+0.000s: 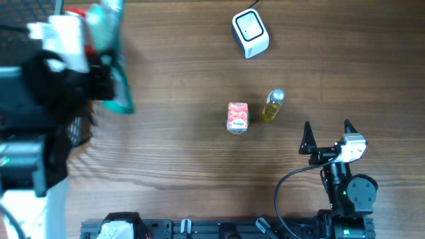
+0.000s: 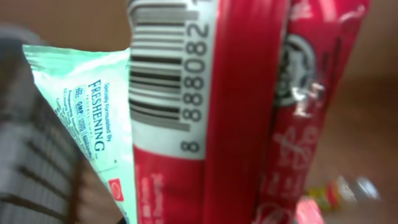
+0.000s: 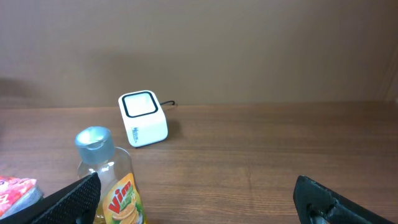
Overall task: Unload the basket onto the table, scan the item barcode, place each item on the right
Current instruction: 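Lay the green package and red stick on the table left of the snack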
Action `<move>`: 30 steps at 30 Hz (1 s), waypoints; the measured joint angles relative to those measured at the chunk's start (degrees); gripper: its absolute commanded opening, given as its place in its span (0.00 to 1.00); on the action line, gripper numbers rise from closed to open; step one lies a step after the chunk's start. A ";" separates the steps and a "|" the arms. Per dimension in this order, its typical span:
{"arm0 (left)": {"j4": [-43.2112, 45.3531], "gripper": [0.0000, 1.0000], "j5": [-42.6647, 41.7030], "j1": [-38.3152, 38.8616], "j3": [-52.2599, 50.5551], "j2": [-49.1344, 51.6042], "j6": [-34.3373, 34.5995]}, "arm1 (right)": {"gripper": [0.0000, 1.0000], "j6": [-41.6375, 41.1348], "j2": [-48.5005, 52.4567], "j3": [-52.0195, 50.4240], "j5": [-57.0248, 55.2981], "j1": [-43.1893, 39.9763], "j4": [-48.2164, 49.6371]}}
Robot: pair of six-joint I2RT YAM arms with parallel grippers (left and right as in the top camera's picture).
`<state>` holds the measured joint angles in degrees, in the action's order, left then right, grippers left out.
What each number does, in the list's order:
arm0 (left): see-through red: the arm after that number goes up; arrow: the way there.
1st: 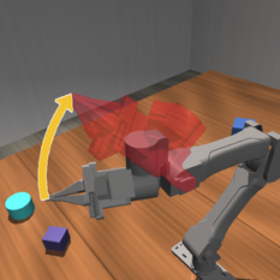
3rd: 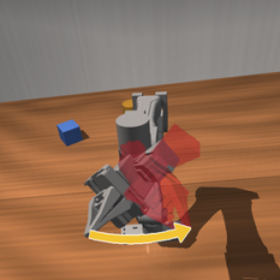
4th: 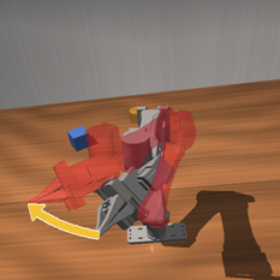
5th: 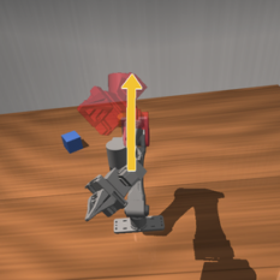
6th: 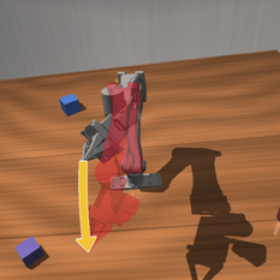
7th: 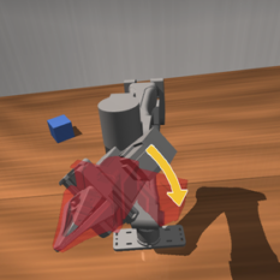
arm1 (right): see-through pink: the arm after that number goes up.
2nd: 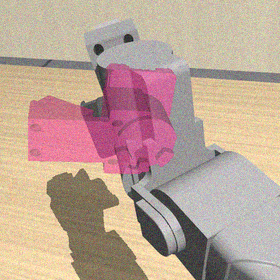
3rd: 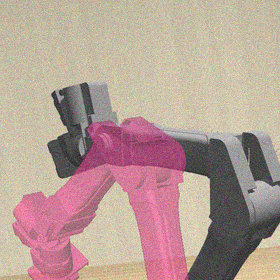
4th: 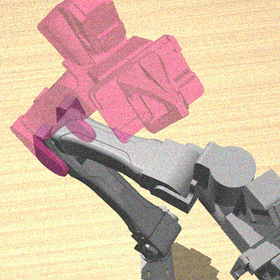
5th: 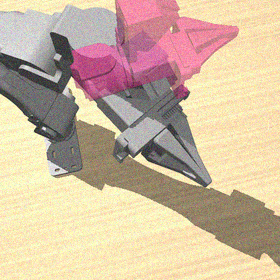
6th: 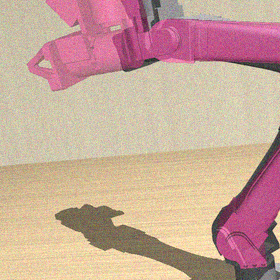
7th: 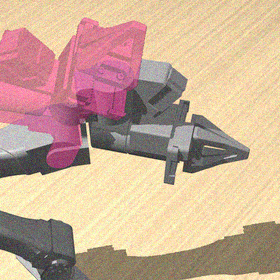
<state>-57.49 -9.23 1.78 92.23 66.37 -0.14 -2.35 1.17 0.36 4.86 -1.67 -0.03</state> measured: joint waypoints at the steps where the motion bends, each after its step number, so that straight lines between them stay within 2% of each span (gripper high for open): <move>1: -0.22 0.10 1.46 3.45 -1.62 1.09 1.36 | 1.00 0.00 0.00 0.00 0.00 0.00 0.00; 5: 1.44 0.10 6.60 11.56 -8.98 6.25 5.60 | 1.00 0.00 0.00 0.00 0.00 0.00 0.00; 9: 9.40 0.10 15.13 20.68 -20.61 17.03 9.44 | 1.00 0.00 0.00 0.00 0.00 0.00 0.00; 14: 14.95 0.11 22.45 26.38 -24.90 25.53 14.93 | 1.00 0.00 0.00 0.00 0.00 0.00 0.00; 16: 16.28 0.14 23.76 27.67 -25.00 28.22 17.05 | 1.00 0.00 0.00 0.00 0.00 0.00 0.00; 23: 18.12 0.64 22.21 30.75 -25.11 35.26 20.09 | 1.00 0.00 0.00 0.00 0.00 0.00 0.02; 25: 18.73 0.93 20.04 30.80 -25.11 36.39 20.22 | 1.00 0.00 0.00 0.00 0.00 0.00 0.00; 26: 18.78 1.00 19.65 30.80 -25.11 36.65 20.00 | 1.00 0.00 0.00 0.00 0.00 0.00 0.00; 30: 18.78 1.00 18.34 30.80 -25.11 36.94 20.44 | 0.99 0.00 0.00 0.00 0.00 0.00 0.00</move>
<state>-38.72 9.10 32.58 67.11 103.31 20.29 -2.35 1.17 0.36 4.86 -1.67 -0.03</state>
